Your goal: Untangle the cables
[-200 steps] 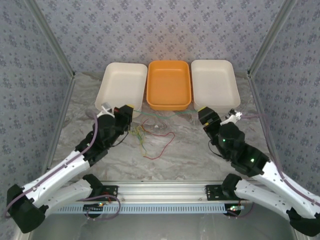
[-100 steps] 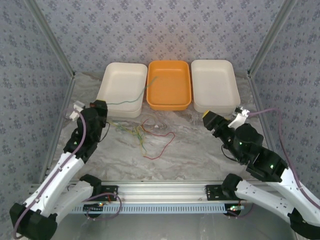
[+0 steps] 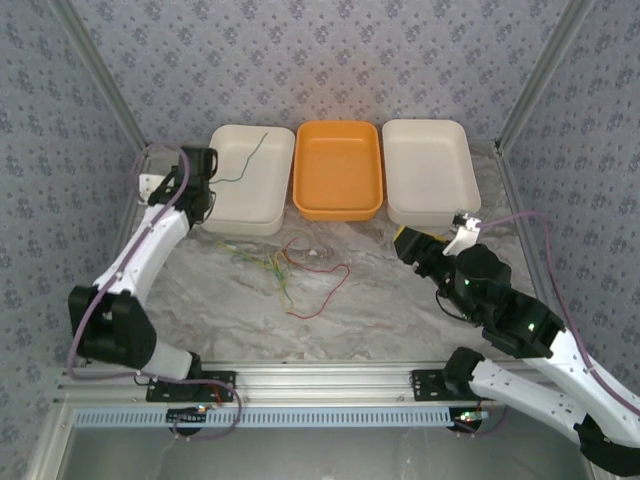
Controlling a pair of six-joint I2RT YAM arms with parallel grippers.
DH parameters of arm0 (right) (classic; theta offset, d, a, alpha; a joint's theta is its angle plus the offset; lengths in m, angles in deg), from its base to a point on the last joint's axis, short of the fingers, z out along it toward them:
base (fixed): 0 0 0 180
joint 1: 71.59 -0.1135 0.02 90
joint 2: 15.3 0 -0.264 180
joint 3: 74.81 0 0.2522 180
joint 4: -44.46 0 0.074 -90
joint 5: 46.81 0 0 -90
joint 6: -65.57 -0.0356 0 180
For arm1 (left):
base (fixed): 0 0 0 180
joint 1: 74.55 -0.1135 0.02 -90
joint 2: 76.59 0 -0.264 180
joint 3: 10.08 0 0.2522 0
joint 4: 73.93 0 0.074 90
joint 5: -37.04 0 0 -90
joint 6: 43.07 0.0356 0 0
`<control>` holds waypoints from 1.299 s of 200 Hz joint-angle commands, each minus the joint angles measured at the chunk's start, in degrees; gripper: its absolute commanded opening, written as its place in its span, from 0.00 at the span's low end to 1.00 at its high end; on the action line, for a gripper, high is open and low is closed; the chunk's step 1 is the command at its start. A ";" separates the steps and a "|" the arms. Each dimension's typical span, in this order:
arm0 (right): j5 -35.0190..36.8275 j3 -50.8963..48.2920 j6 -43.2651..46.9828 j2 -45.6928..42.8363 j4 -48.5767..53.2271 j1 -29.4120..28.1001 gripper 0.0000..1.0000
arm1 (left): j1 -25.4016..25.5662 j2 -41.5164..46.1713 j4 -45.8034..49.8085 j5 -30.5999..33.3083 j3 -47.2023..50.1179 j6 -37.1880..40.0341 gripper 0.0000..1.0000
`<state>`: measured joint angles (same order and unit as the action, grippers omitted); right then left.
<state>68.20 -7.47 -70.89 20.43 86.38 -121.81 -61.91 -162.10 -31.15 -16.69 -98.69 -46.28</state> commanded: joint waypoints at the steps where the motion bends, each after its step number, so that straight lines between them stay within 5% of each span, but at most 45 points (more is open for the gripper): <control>1: 0.80 -0.80 1.16 -0.57 0.62 0.38 0.62 | -0.08 -5.83 9.19 3.76 -5.28 -3.44 0.00; 82: 0.74 -1.54 0.49 -1.10 1.99 0.60 0.62 | -1.13 -21.43 8.25 -3.20 -14.80 -6.36 0.01; 126: 0.24 -1.55 0.40 -1.26 2.62 0.73 0.62 | -1.48 -20.87 -1.76 -12.37 -10.91 -0.03 0.42; 164: -0.39 -2.40 0.48 -0.52 1.79 0.72 0.63 | -1.03 -12.88 -7.68 -21.36 -4.29 3.25 0.62; 208: -4.29 -5.04 -1.14 5.78 2.06 0.64 0.61 | 2.33 -0.23 -6.03 -24.53 -2.57 21.50 0.67; 260: -12.87 -14.35 -7.35 18.11 -5.81 0.54 0.60 | 16.36 7.79 5.45 -29.56 3.12 44.28 0.63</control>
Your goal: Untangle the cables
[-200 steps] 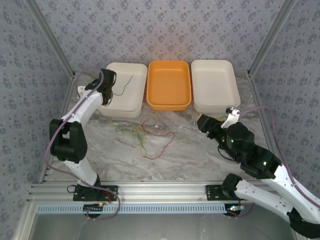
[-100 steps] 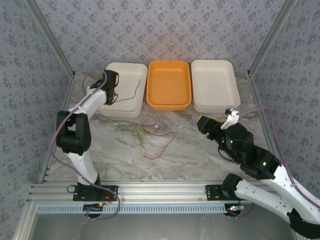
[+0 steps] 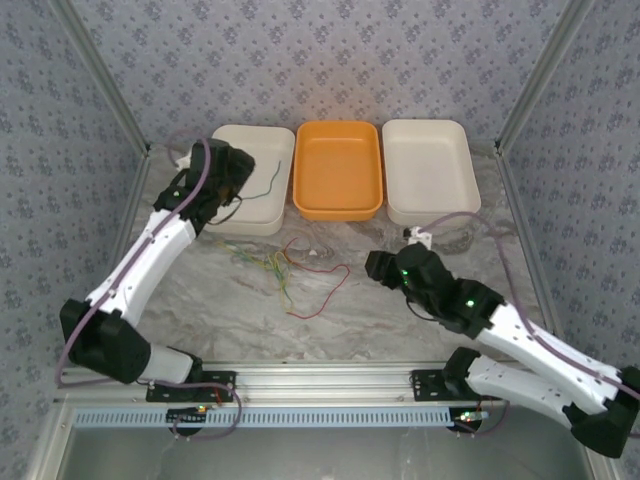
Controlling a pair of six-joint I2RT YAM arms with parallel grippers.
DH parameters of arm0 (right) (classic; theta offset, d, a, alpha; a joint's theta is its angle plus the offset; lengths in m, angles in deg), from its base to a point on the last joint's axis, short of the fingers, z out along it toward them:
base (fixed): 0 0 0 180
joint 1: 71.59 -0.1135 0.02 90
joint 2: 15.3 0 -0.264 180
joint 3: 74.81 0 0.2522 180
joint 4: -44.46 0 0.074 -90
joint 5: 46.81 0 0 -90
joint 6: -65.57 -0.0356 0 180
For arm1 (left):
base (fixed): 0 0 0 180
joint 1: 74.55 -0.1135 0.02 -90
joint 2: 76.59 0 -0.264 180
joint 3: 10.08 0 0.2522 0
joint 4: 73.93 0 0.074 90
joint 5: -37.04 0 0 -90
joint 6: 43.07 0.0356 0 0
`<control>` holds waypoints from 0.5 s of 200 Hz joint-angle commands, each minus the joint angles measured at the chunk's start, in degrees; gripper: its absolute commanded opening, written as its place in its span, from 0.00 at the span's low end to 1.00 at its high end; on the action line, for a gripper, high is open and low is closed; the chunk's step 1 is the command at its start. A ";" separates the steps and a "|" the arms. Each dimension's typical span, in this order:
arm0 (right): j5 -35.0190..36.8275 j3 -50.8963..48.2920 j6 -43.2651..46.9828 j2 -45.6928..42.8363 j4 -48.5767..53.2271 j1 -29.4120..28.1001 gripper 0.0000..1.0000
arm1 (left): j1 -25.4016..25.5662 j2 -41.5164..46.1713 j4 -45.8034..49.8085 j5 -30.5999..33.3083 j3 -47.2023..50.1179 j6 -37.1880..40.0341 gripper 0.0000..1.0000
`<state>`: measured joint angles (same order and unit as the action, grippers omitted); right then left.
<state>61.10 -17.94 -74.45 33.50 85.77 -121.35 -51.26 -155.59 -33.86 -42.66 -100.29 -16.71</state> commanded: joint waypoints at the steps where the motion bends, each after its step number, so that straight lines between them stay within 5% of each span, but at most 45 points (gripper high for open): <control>1: -6.00 -4.03 -3.82 5.37 -5.52 0.09 0.60 | 6.07 1.38 8.42 -3.44 4.98 14.87 0.63; 46: -13.66 -3.32 -4.91 24.57 -18.32 0.30 0.59 | 17.42 2.55 8.65 -2.38 18.88 18.43 0.60; 100: -17.22 0.63 -7.86 41.40 -26.44 1.32 0.49 | 21.13 -3.24 -3.47 -8.24 26.89 13.79 0.64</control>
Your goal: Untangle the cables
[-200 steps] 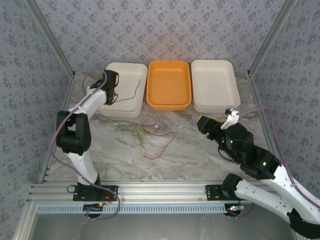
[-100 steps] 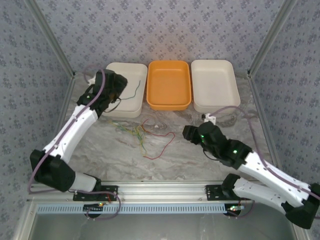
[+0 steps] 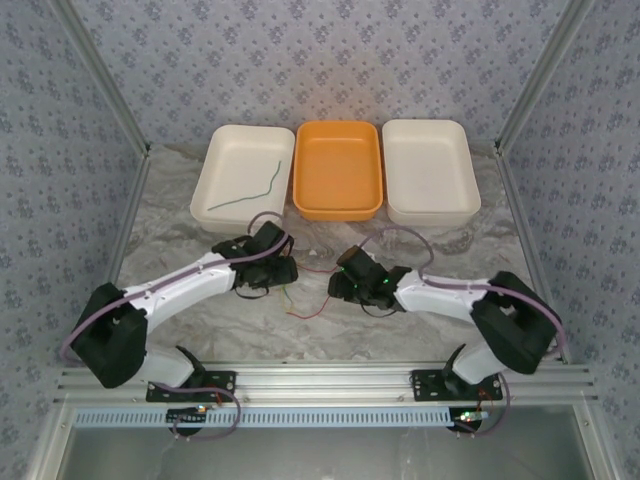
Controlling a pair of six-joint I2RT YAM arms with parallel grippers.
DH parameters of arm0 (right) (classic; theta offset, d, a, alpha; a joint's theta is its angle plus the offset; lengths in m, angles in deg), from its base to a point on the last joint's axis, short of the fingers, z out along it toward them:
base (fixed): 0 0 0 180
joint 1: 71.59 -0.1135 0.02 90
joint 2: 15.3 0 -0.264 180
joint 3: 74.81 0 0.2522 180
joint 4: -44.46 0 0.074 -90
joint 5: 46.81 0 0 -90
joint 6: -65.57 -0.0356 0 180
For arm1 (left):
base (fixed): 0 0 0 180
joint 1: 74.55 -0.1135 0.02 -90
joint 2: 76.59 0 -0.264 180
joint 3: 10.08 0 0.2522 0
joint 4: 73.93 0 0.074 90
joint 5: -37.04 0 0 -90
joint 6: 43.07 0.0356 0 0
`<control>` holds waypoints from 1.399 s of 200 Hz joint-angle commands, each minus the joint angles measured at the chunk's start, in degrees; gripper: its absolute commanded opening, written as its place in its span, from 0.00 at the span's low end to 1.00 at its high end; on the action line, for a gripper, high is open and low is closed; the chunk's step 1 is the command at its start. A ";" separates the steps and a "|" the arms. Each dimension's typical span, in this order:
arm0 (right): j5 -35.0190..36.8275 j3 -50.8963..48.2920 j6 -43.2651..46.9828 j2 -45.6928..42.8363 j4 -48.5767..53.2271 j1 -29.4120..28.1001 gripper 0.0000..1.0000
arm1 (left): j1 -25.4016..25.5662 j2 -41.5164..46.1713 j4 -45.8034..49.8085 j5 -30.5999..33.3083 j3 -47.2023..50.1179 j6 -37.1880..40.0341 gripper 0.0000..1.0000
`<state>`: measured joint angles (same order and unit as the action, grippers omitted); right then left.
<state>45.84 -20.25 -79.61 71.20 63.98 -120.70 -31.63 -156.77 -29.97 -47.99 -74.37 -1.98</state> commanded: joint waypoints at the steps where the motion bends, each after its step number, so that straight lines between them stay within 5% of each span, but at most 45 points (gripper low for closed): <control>1: -1.91 3.00 -2.81 3.82 -4.63 0.71 0.49 | 1.62 -2.20 -7.53 -2.84 0.96 -0.85 0.64; 33: -1.12 3.14 -3.64 6.08 -5.33 1.82 0.36 | 2.11 -9.80 -4.05 3.91 -3.29 2.04 0.62; 65: 1.57 3.41 -1.88 3.99 -1.92 2.24 0.00 | 1.78 -17.12 -5.74 5.80 -3.95 3.06 0.59; 78: 3.14 3.56 -0.93 1.85 0.54 2.22 0.00 | 1.74 -19.50 -7.36 7.07 -4.01 2.30 0.50; 105: 8.27 4.91 1.49 -4.75 8.88 2.41 0.00 | 0.32 -22.03 -6.55 12.99 -3.31 -2.10 0.00; 148: 15.63 7.02 8.94 -18.97 24.50 7.34 0.00 | -3.02 -17.95 -9.79 11.59 1.04 -3.84 0.00; 207: 10.92 10.73 20.95 -31.29 30.46 18.14 0.00 | -3.85 -11.46 -10.54 7.67 0.05 -3.61 0.00; 221: 9.93 12.03 22.75 -32.23 30.67 18.77 0.00 | -3.52 -7.87 -10.61 6.93 -0.01 -3.57 0.11; 245: 7.09 14.27 25.03 -32.73 30.65 19.62 0.00 | -2.76 1.41 -9.72 7.07 -0.55 -3.34 0.54; 280: 0.38 15.44 28.10 -32.23 26.45 19.75 0.00 | -2.35 10.59 -8.81 2.20 -4.62 0.72 0.73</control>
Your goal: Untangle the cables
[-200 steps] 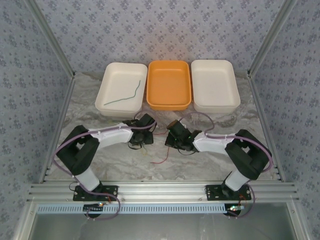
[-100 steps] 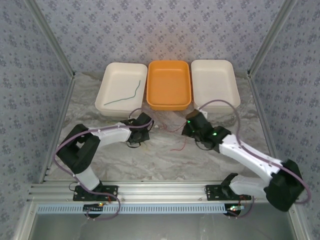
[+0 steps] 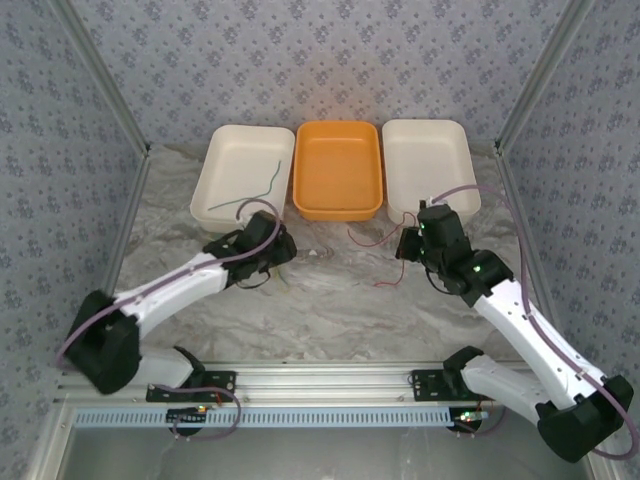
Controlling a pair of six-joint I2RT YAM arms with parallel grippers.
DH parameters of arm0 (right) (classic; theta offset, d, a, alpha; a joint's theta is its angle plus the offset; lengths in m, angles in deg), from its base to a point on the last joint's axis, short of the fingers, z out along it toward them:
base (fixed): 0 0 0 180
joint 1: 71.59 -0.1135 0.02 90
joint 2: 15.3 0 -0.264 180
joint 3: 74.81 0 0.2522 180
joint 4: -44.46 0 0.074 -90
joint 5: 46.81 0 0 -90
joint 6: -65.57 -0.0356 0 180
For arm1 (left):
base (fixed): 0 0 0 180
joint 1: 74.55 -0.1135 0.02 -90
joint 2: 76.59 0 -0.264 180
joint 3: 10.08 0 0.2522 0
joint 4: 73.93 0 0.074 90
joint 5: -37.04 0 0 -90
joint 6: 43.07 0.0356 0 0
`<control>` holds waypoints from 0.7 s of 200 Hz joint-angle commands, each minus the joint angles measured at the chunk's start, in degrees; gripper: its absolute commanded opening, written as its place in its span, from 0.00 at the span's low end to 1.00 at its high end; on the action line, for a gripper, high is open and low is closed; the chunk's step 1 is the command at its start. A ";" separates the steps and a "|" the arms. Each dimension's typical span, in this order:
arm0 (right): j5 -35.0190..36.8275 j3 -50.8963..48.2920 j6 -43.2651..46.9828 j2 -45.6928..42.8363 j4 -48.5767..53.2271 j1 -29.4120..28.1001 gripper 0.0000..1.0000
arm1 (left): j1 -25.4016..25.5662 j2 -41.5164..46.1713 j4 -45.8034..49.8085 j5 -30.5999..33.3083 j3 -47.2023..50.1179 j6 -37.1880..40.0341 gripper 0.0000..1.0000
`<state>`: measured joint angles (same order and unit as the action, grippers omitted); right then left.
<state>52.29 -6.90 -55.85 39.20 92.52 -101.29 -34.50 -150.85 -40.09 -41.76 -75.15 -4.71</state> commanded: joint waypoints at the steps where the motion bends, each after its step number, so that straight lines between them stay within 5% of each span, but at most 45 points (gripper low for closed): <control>1: -6.22 2.09 4.34 -0.17 -2.12 0.34 0.00 | 0.58 4.70 1.29 -4.32 -4.04 3.64 0.73; 54: -10.74 4.70 4.73 2.45 -4.59 0.25 0.00 | 4.47 1.55 -0.77 -10.70 -7.98 1.69 0.74; 140: -14.43 4.45 3.40 1.62 -5.26 -0.54 0.00 | 7.76 -9.32 -9.55 -8.85 -9.68 -1.46 0.71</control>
<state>40.05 -3.14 -52.25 42.00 88.35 -101.35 -26.87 -158.08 -45.60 -51.27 -83.39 -5.28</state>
